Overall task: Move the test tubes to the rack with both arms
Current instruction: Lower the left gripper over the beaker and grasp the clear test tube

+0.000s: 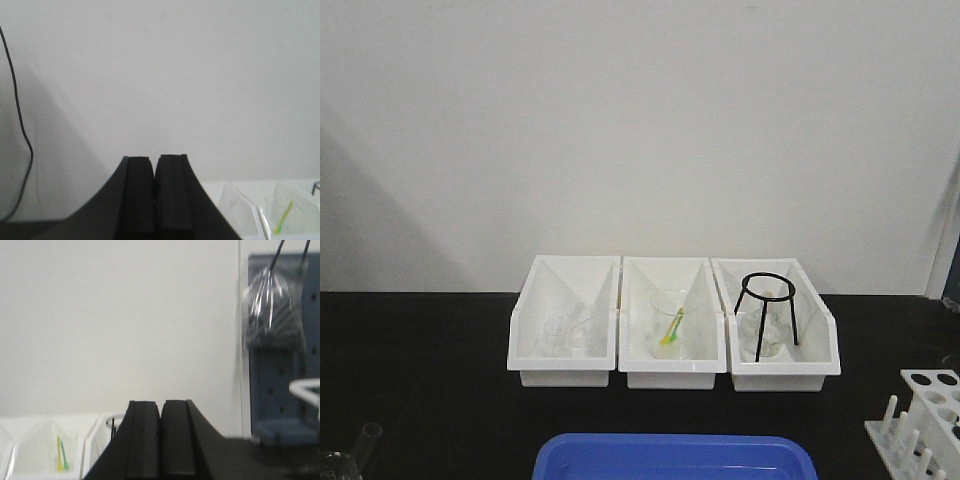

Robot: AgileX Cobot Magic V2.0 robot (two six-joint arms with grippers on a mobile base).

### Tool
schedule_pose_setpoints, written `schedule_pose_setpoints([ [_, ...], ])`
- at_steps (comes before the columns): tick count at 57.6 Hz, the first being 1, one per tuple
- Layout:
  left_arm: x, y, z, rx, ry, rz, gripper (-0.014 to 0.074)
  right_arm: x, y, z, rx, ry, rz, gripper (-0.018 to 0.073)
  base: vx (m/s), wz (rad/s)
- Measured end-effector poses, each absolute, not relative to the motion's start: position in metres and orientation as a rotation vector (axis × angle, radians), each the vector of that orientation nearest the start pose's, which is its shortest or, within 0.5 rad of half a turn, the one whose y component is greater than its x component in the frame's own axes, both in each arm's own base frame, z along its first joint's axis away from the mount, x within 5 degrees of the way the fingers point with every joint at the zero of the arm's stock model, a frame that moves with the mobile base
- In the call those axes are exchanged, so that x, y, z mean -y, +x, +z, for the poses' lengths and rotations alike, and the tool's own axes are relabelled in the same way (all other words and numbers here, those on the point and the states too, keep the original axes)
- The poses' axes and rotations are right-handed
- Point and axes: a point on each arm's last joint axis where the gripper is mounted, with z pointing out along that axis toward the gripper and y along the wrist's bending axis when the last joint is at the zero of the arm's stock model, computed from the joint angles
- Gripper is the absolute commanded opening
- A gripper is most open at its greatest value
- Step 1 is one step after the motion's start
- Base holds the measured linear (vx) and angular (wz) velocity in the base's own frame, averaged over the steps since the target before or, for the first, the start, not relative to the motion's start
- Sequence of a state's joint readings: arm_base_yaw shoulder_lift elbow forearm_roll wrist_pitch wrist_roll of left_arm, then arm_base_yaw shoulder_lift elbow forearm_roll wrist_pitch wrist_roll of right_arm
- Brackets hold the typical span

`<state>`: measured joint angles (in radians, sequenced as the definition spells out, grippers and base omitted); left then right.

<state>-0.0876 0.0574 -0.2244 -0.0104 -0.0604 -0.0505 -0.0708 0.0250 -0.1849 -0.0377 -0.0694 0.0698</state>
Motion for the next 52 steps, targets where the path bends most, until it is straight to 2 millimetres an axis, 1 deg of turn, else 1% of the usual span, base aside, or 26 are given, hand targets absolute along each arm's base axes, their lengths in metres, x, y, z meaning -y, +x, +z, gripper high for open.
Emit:
schedule_pose_setpoints([
  [1, 0.004, 0.042, 0.301, -1.237, 0.024, -0.117, -0.0015, 0.003, 0.042, 0.287, -1.237, 0.061, -0.033, -0.0008, 0.0, 0.0],
  [2, 0.004, 0.044, 0.307, -1.236, 0.03, -0.109, -0.0015, 0.003, 0.041, 0.298, -1.217, 0.059, -0.034, -0.0008, 0.0, 0.0],
  [4, 0.004, 0.045, 0.321, -1.226, 0.043, -0.09, -0.0015, 0.003, 0.04, 0.313, -1.196, 0.056, -0.036, -0.0008, 0.0, 0.0],
  [5, 0.004, 0.045, 0.332, -1.21, 0.047, -0.084, -0.0015, 0.002, 0.039, 0.325, -1.172, 0.054, -0.037, -0.0008, 0.0, 0.0],
  [7, 0.004, 0.049, 0.341, -1.215, 0.059, -0.066, -0.0015, 0.003, 0.04, 0.339, -1.157, 0.053, -0.038, -0.0008, 0.0, 0.0],
  [8, 0.004, 0.051, 0.354, -1.201, 0.069, -0.052, -0.0015, 0.003, 0.041, 0.346, -1.151, 0.052, -0.039, -0.0008, 0.0, 0.0],
  [10, 0.005, 0.056, 0.366, -1.201, 0.074, -0.044, -0.0015, 0.003, 0.045, 0.361, -1.143, 0.051, -0.039, -0.0008, 0.0, 0.0],
  [11, 0.005, 0.062, 0.371, -1.213, 0.078, -0.04, -0.0015, 0.003, 0.05, 0.367, -1.154, 0.051, -0.039, -0.0008, 0.0, 0.0],
  [12, 0.005, 0.062, 0.377, -1.203, 0.08, -0.035, -0.0015, 0.003, 0.053, 0.372, -1.154, 0.051, -0.039, -0.0008, 0.0, 0.0],
  [13, 0.006, 0.07, 0.384, -1.218, 0.083, -0.033, -0.0015, 0.004, 0.056, 0.378, -1.155, 0.051, -0.039, -0.0008, 0.0, 0.0],
  [14, 0.006, 0.07, 0.39, -1.21, 0.085, -0.03, -0.0015, 0.004, 0.061, 0.385, -1.159, 0.052, -0.038, -0.0008, 0.0, 0.0],
  [15, 0.007, 0.078, 0.393, -1.227, 0.087, -0.028, -0.0015, 0.004, 0.065, 0.39, -1.162, 0.052, -0.038, -0.0008, 0.0, 0.0],
  [16, 0.007, 0.079, 0.398, -1.22, 0.087, -0.028, -0.0015, 0.004, 0.068, 0.397, -1.158, 0.051, -0.038, -0.0008, 0.0, 0.0],
  [19, 0.008, 0.096, 0.411, -1.247, 0.089, -0.027, -0.0015, 0.005, 0.081, 0.407, -1.176, 0.051, -0.039, -0.0008, 0.0, 0.0],
  [21, 0.009, 0.106, 0.415, -1.264, 0.09, -0.027, -0.0015, 0.006, 0.093, 0.413, -1.196, 0.052, -0.039, -0.0008, 0.0, 0.0],
  [22, 0.01, 0.113, 0.415, -1.284, 0.092, -0.027, -0.0015, 0.007, 0.1, 0.414, -1.215, 0.053, -0.039, -0.0008, 0.0, 0.0],
  [24, 0.01, 0.12, 0.418, -1.294, 0.092, -0.027, -0.0015, 0.007, 0.109, 0.418, -1.229, 0.053, -0.039, -0.0008, 0.0, 0.0],
  [25, 0.011, 0.129, 0.417, -1.318, 0.094, -0.027, -0.0015, 0.008, 0.117, 0.418, -1.248, 0.057, -0.035, -0.0008, 0.0, 0.0],
  [26, 0.011, 0.131, 0.418, -1.32, 0.094, -0.027, -0.0015, 0.008, 0.121, 0.42, -1.254, 0.058, -0.035, -0.0008, 0.0, 0.0],
  [28, 0.012, 0.141, 0.416, -1.348, 0.096, -0.027, -0.0015, 0.009, 0.129, 0.419, -1.278, 0.065, -0.028, -0.0008, 0.0, 0.0],
  [35, 0.014, 0.166, 0.406, -1.434, 0.102, -0.026, -0.001, 0.011, 0.155, 0.409, -1.368, 0.085, -0.011, -0.0003, 0.0, 0.0],
  [37, 0.015, 0.168, 0.404, -1.446, 0.103, -0.026, -0.0008, 0.011, 0.161, 0.405, -1.395, 0.089, -0.009, -0.0001, 0.0, 0.0],
  [44, 0.016, 0.177, 0.399, -1.48, 0.107, -0.024, 0.0022, 0.012, 0.168, 0.399, -1.444, 0.094, -0.007, 0.0025, 0.0, 0.0],
  [50, 0.016, 0.182, 0.395, -1.505, 0.11, -0.023, 0.0082, 0.012, 0.169, 0.396, -1.471, 0.096, -0.007, 0.0086, 0.0, 0.0],
  [52, 0.016, 0.182, 0.394, -1.512, 0.111, -0.023, 0.0105, 0.012, 0.169, 0.395, -1.482, 0.097, -0.007, 0.0119, 0.0, 0.0],
])
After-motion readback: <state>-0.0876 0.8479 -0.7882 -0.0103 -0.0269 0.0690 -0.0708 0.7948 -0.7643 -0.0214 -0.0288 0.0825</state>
